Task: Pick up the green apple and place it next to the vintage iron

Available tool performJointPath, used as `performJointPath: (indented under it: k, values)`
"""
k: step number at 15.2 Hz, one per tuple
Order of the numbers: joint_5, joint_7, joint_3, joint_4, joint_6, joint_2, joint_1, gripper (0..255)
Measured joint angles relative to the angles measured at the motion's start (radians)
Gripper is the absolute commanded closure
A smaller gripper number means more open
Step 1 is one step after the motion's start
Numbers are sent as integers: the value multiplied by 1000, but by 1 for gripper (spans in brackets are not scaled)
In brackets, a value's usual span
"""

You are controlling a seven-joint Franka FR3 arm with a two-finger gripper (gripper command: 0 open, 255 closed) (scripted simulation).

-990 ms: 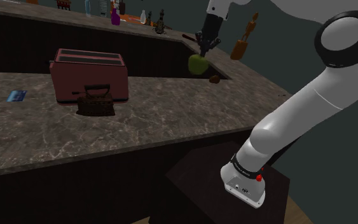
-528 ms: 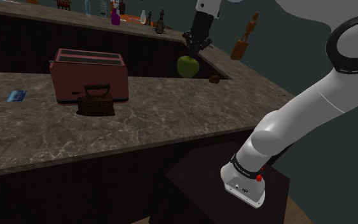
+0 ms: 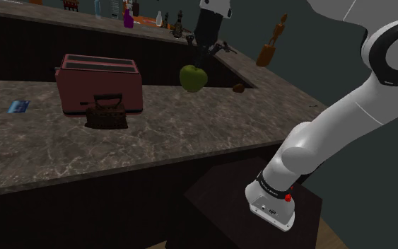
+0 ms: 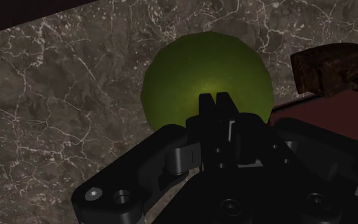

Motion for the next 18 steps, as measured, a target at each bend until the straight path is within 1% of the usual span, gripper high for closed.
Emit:
performJointPath:
  k: [9, 13, 18]
  values:
    - [37, 218, 144, 69, 42, 69, 82, 255]
    - [36, 331, 215, 140, 57, 134, 124, 255]
    - [36, 345, 231, 94, 122, 149, 133, 255]
